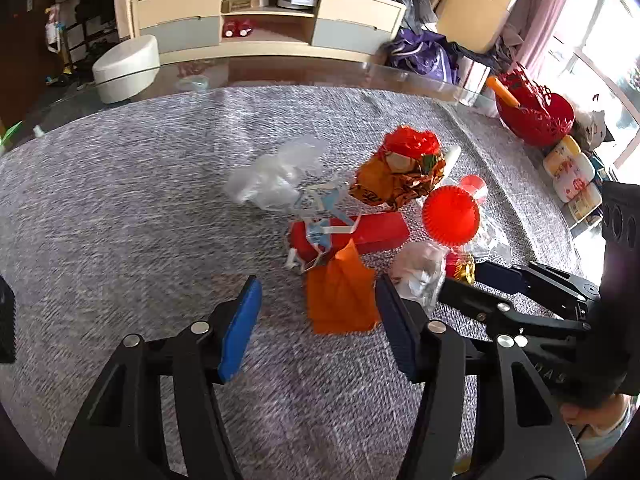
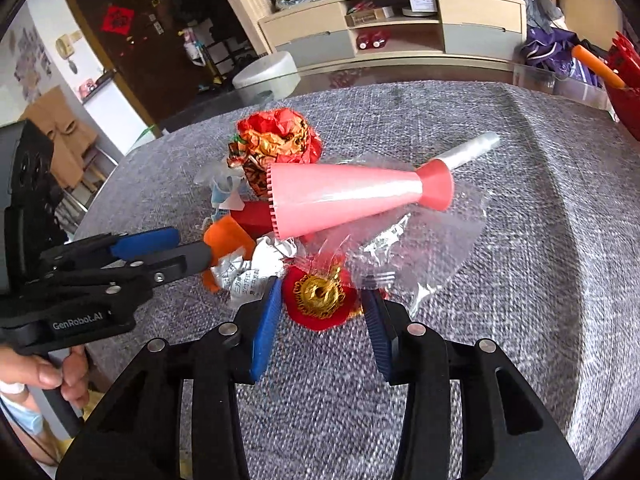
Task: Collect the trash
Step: 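Grasp the orange paper with the left gripper while the right gripper grasps the red round ornament, then lower both held items into the dark bin and open both grippers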
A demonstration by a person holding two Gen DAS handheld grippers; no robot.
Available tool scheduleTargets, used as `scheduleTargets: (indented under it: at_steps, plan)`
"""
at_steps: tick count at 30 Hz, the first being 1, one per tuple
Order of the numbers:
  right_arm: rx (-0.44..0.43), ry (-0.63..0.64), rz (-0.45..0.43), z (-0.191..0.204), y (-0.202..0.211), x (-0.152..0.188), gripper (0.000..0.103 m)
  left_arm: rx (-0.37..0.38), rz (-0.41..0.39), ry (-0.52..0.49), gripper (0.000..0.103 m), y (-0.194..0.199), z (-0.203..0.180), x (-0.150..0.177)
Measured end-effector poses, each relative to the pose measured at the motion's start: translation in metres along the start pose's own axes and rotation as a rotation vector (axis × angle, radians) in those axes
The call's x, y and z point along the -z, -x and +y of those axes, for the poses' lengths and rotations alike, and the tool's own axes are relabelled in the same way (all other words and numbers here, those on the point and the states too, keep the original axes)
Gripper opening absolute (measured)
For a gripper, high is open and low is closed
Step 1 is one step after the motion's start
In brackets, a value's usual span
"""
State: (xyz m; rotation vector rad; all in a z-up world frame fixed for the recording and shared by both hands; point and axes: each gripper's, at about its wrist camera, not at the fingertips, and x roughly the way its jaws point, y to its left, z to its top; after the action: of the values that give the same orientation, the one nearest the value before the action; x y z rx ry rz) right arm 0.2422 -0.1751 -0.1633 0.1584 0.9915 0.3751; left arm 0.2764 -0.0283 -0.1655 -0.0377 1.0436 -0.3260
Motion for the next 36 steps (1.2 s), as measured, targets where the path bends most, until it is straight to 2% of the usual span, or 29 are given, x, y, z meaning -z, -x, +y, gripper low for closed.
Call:
scheduleTargets:
  at_steps: [3, 12, 18, 21, 36]
  plan:
    - [0.007, 0.019, -0.002, 0.003, 0.0, 0.0, 0.038, 0.004, 0.022, -0.003, 0.047, -0.012, -0.002, -0.002]
    - [0.005, 0.025, 0.005, 0.002, 0.016, 0.014, 0.038, 0.01, 0.041, -0.028, 0.035, -0.022, -0.011, -0.001]
    - [0.01, 0.026, 0.008, 0.008, 0.03, 0.027, 0.038, 0.0, 0.038, -0.046, 0.023, -0.005, -0.016, 0.012]
    - [0.024, 0.021, 0.003, 0.01, 0.04, 0.034, 0.038, -0.017, 0.019, -0.042, 0.012, 0.014, -0.015, 0.023]
    - [0.027, 0.049, -0.042, 0.043, 0.098, 0.074, 0.038, -0.001, -0.015, -0.038, 0.008, 0.087, -0.041, 0.101]
